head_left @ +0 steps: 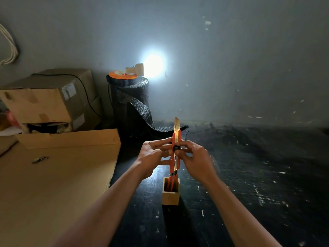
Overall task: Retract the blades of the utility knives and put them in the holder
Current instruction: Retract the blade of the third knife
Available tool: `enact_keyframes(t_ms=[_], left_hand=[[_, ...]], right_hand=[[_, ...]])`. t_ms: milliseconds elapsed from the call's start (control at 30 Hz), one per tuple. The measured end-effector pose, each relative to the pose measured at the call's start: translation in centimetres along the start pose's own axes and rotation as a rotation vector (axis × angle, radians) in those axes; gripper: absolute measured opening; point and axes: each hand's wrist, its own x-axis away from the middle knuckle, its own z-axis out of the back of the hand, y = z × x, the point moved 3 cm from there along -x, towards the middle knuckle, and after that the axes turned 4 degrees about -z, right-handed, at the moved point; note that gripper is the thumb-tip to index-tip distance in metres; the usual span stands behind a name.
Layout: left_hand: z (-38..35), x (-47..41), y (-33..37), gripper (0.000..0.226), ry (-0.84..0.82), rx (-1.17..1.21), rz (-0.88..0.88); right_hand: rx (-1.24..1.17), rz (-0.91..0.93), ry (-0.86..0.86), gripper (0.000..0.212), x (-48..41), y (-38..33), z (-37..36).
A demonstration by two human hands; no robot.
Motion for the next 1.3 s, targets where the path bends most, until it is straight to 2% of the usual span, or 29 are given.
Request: enact_keyframes(t_ms=[300,567,767,1033,1300], left_hand=[[-0.2,0.3,0.0,0.042,-0.002,-0.039,0.009],[-0.1,0.6,1.0,0.030,0.006,-0.068,-0.052],[-0.3,0.9,1.1,0.027,0.060,-0.092,-0.093],[-0.1,0.2,0.7,0.029,0.136,-0.128,-0.116],[-0.3,-0.5,0.9,0.032,0.120,-0.145,-0.148]], right_hand=[[-0.064,-0.017,-0.007,0.016,1.6,-0.2,0.4],[-0.125,-0.020,-0.019,0.024,1.5,-0.6,0.7],[-0.063,0.003,-0.027,0.026,1.8,-0.8,0.6],[-0.094,-0.030,-0.065,0.027,3.2,-0.1,-0.1],[-0.133,0.021,0.009,0.029,2.8,0.2,-0.2]])
